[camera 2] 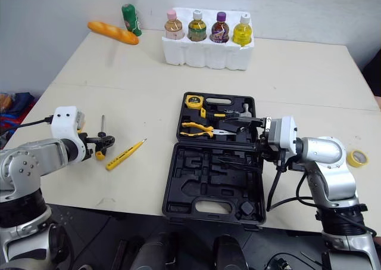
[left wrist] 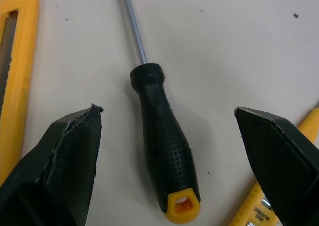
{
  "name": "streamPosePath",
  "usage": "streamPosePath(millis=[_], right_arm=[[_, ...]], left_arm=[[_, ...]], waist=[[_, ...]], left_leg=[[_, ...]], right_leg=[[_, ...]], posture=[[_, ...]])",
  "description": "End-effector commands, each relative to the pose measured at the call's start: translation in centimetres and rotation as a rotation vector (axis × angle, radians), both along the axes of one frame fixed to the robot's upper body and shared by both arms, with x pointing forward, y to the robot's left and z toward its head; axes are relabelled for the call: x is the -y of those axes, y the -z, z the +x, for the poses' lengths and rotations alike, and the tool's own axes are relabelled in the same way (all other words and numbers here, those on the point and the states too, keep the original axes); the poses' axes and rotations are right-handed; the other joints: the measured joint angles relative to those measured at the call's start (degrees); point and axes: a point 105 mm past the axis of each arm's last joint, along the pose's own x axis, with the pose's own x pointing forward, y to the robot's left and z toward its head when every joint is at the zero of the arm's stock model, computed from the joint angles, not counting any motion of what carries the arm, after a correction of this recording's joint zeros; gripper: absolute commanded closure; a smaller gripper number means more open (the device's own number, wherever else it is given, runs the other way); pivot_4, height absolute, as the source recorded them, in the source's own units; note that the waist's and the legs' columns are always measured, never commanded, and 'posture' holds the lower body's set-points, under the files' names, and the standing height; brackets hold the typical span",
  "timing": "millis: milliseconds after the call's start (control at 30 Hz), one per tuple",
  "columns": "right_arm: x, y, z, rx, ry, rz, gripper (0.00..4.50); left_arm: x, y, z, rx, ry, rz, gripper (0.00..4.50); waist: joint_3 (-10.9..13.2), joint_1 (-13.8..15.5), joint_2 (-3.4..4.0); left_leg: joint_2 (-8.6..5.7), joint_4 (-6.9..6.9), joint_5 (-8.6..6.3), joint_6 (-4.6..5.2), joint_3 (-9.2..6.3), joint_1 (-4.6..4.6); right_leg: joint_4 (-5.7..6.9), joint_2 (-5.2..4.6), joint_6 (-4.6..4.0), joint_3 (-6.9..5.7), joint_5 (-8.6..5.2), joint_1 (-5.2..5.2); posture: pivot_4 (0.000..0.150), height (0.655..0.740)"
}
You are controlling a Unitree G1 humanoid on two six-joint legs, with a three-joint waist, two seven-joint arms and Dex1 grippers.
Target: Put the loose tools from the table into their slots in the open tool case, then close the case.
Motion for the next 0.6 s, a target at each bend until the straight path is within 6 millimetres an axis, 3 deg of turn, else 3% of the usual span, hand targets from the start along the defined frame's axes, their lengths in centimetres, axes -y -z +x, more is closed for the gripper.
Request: streamPosePath(millis=[33,333,433,600], right_arm=[[0.2,-1.2,-0.4,0.05,0.011,-0.009,0.0],[1.5,-0.1,-0.7,0.021,0.034,-0.026,0.0],[2.2,0.6,-0.7,0.019,0.042,-0.031,0.0],[2.9,1.0,-0.8,0.014,0.047,-0.035,0.0]], left_arm=[[-0.4,0.7,-0.1,0.006,-0.025,0.005,0.02],[-0.2,3.3,0.1,-0.047,-0.022,-0.047,0.02],[-0.5,3.5,-0.3,-0.06,-0.014,-0.032,0.83],[-1.3,3.5,-0.7,-0.064,-0.026,-0.018,3.02]], waist=[[0.0,0.0,0.01],[-0.1,0.2,0.11],[-0.1,0.2,0.12],[-0.1,0.1,0.12]], left_leg=[[0.0,-0.01,0.0,0.0,0.01,0.0],[-0.01,0.0,0.0,0.01,-0.05,0.08],[0.0,-0.05,0.02,-0.01,-0.04,0.15],[-0.03,-0.09,0.01,0.01,-0.02,0.14]], right_leg=[[-0.01,-0.01,0.0,0.01,0.0,0.0],[0.0,-0.02,0.0,-0.04,0.0,0.11],[0.02,-0.02,0.0,-0.03,0.0,0.13],[-0.01,-0.04,0.0,-0.01,0.0,0.12]], posture=[[0.15,0.74],[0.15,0.74],[0.15,0.74],[0.15,0.74]])
